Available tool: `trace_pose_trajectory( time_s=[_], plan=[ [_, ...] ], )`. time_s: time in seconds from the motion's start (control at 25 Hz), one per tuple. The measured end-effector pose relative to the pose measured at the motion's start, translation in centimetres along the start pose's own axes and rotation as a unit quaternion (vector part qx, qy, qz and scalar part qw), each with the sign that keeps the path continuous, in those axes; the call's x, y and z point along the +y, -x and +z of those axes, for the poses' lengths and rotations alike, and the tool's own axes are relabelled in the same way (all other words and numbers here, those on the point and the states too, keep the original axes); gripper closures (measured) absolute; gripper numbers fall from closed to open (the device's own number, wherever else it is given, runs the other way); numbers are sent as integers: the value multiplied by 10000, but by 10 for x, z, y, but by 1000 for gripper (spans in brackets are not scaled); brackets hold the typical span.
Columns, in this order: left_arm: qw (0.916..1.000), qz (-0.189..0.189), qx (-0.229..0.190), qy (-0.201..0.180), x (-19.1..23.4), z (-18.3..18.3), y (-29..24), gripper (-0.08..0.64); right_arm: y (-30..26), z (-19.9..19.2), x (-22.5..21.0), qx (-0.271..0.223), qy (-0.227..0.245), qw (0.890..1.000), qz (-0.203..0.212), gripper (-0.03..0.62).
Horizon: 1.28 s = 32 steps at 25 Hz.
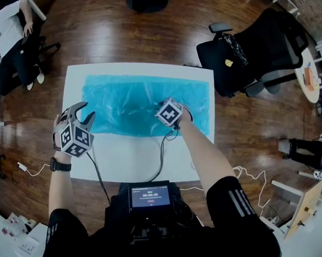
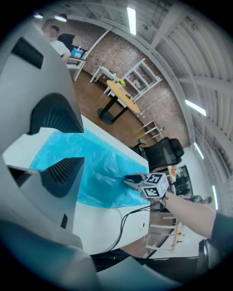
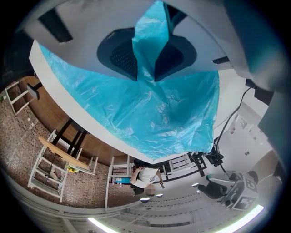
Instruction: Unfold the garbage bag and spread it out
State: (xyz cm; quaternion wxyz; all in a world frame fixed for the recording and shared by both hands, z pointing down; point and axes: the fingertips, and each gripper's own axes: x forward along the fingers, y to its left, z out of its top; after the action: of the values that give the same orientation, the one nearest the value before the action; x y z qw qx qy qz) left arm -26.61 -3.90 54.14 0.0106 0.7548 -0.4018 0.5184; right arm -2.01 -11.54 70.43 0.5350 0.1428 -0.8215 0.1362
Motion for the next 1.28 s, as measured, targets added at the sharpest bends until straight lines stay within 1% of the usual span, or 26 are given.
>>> trace_pose_trajectory(
  time_s=[0.08,0.16,0.24,0.36,0.48,0.56,0.76,0.88,0.92,1.0,1.12,1.2,1.28],
  plan=[
    [9997,4,-97,235,7,8,-8,382,-2,-4,1,55,-47,10000,38,437],
    [9989,-43,-159,428,12,14,-19,382,0,-1,0,6,-25,10000,11,437],
    [9985,-160,-123,509,13,18,-33,382,-1,-2,1,11,-59,10000,43,437],
    [9983,-363,35,446,8,21,-60,382,-4,-9,5,103,-169,9997,166,437],
    [9972,-586,156,427,2,22,-92,383,1,-2,-2,-27,-77,10000,3,437],
    [9955,-803,333,389,-7,18,-115,383,1,-2,-2,-40,-92,9999,7,437],
    [9861,-1395,871,236,-38,0,-159,383,-2,-6,-2,8,-194,9998,44,439],
    [9806,-1616,1094,160,-56,-16,-176,383,0,-4,0,-48,-213,9997,50,440],
    [9795,-1664,1127,144,-60,-19,-178,383,-1,-4,2,-50,-235,9997,74,440],
    [9783,-1733,1126,175,-65,-20,-179,407,-1,-4,2,-54,-244,9997,59,441],
    [9756,-1871,1138,177,-66,-17,-179,418,-5,-12,4,68,-305,9994,147,440],
    [9730,-2006,1130,170,-70,-16,-178,455,-6,-11,5,58,-291,9994,158,440],
    [9722,-2064,1088,170,-74,-16,-176,501,-2,-6,3,-2,-234,9997,83,442]
  ],
)
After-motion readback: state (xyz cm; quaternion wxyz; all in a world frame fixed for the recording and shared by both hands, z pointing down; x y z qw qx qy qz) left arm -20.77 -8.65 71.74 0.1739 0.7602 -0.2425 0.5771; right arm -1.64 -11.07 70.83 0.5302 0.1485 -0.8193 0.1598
